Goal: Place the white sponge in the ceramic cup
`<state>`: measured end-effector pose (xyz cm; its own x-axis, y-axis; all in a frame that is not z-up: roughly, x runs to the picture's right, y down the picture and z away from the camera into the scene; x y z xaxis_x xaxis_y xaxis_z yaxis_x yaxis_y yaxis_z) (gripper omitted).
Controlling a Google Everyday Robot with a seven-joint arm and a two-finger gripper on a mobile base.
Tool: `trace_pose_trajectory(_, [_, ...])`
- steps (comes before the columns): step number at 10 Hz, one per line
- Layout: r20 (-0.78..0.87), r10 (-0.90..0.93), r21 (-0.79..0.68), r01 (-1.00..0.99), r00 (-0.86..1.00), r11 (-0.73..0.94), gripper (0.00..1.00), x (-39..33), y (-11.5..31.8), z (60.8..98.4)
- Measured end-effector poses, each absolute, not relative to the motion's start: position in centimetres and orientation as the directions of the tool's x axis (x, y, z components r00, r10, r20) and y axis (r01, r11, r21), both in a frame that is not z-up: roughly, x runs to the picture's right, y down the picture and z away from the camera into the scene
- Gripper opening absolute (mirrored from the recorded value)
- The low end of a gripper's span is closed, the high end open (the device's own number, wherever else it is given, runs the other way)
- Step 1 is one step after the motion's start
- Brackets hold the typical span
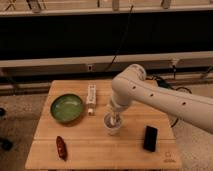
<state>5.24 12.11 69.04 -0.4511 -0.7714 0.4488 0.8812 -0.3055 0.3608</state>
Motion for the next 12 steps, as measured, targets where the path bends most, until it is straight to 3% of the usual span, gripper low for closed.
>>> trace_pose_trajectory(2, [0.446,-0.771,0.368,0.879,-0.454,-0.305,0.79,5.2,12.0,68.8])
trace_pose_trajectory(12, [0.422,-0.797,0.383,0.882,-0.433,-0.276,0.80,6.0,10.7,67.6])
